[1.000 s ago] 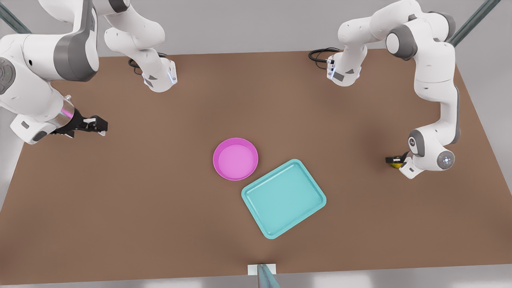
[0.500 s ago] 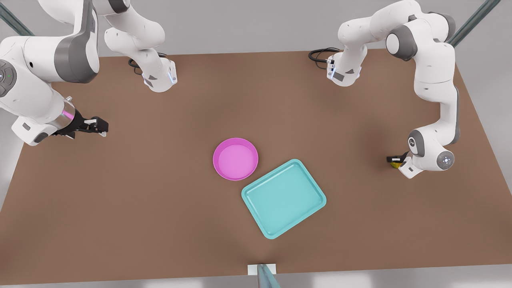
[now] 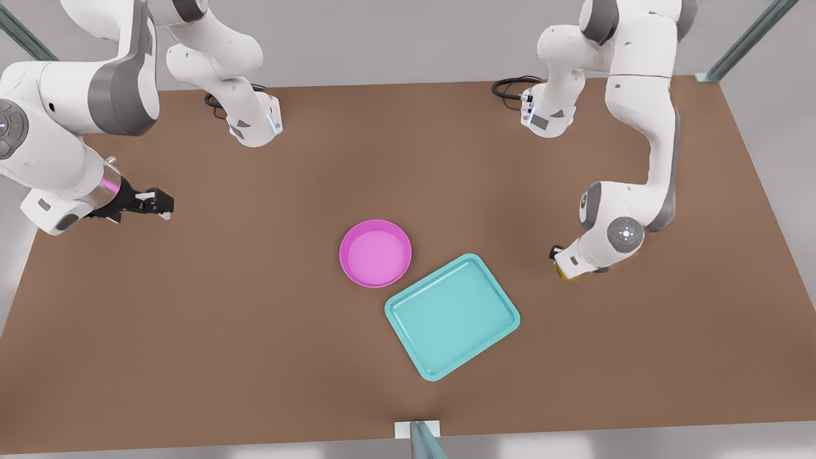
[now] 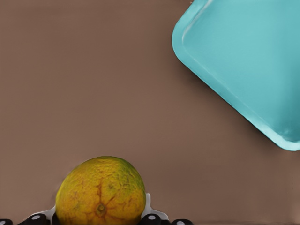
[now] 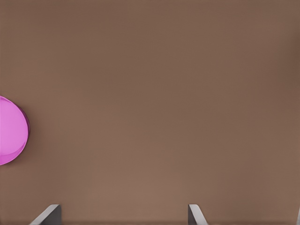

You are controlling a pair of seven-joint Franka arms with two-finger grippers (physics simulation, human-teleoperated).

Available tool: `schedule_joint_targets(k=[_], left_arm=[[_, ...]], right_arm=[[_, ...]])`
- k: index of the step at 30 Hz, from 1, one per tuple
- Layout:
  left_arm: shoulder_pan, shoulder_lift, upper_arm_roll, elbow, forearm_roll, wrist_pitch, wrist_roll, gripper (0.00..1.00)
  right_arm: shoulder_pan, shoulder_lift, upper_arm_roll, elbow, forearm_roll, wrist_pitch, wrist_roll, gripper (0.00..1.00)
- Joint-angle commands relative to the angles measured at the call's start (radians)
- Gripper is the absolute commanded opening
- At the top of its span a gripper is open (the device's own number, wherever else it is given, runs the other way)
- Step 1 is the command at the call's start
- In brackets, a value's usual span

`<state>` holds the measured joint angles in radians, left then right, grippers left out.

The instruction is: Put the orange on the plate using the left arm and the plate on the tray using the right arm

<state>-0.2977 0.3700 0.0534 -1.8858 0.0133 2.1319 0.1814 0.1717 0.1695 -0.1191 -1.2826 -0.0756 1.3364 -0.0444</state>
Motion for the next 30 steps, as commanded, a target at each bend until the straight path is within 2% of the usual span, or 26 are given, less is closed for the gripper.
schedule_joint_targets(k=[1, 6, 7, 10, 13, 16, 18, 20, 22, 23, 24, 25, 26, 27, 28, 29, 30], left_arm=[[-0.136, -0.003, -0.004, 0.027, -0.006, -0.053, -0.433, 0.71], [-0.457, -0.006, -0.009, 0.172, -0.059, -0.245, -0.631, 0.71], [-0.494, 0.015, -0.038, 0.218, -0.081, -0.251, -0.694, 0.71], [-0.497, 0.224, -0.049, 0.477, -0.081, -0.247, -0.793, 0.71], [-0.495, 0.379, -0.049, 0.659, -0.079, -0.234, -0.821, 0.71], [-0.497, 0.405, -0.05, 0.688, -0.082, -0.175, -0.864, 0.72], [-0.497, 0.414, -0.064, 0.688, -0.082, -0.145, -0.936, 1.0], [-0.497, 0.419, -0.089, 0.688, -0.079, -0.11, -0.997, 1.0], [-0.495, 0.414, -0.089, 0.694, -0.079, -0.119, -1.005, 1.0], [-0.485, 0.386, -0.073, 0.702, -0.081, -0.208, -0.994, 1.0], [-0.411, 0.313, -0.06, 0.702, -0.078, -0.387, -0.939, 1.0], [-0.282, 0.233, -0.055, 0.702, -0.076, -0.581, -0.728, 1.0], [-0.183, 0.173, -0.029, 0.702, -0.07, -0.691, -0.614, 1.0], [-0.147, 0.1, 0.083, 0.703, -0.062, -0.794, -0.42, 1.0], [-0.147, 0.027, 0.218, 0.702, -0.062, -0.849, -0.353, 1.0], [-0.149, 0.0, 0.267, 0.702, -0.056, -0.875, -0.359, 1.0], [-0.147, -0.003, 0.27, 0.703, -0.012, -0.932, -0.364, 1.0]], right_arm=[[0.0, -0.001, -0.001, 0.0, 0.0, 0.001, -0.002, 1.0], [0.0, 0.004, -0.001, 0.0, 0.002, 0.003, 0.0, 1.0], [0.0, 0.004, -0.001, 0.0, 0.0, 0.003, 0.0, 1.0], [0.0, 0.005, -0.001, 0.0, 0.002, 0.003, -0.002, 1.0], [0.0, 0.007, -0.001, 0.0, 0.002, 0.003, -0.002, 1.0], [-0.001, 0.008, -0.001, 0.002, 0.002, 0.004, 0.0, 1.0], [-0.001, 0.01, -0.001, 0.002, 0.002, 0.004, 0.0, 1.0], [-0.001, 0.01, -0.001, 0.002, 0.002, 0.003, 0.0, 1.0], [-0.001, 0.01, -0.001, 0.0, 0.002, 0.003, 0.001, 1.0], [-0.001, 0.01, -0.001, 0.0, 0.002, 0.001, 0.001, 1.0], [-0.001, 0.01, -0.001, 0.0, 0.002, 0.0, 0.003, 1.0], [0.008, 0.021, 0.001, -0.043, 0.007, 0.003, 0.0, 1.0], [0.017, 0.082, 0.018, -0.113, 0.118, 0.02, -0.002, 1.0], [0.047, 0.192, 0.021, -0.176, 0.316, 0.107, -0.003, 1.0], [0.133, 0.283, 0.026, -0.181, 0.364, 0.234, -0.003, 1.0], [0.195, 0.318, 0.026, -0.193, 0.367, 0.329, -0.003, 1.0], [0.256, 0.295, 0.026, -0.308, 0.367, 0.507, -0.003, 1.0]])
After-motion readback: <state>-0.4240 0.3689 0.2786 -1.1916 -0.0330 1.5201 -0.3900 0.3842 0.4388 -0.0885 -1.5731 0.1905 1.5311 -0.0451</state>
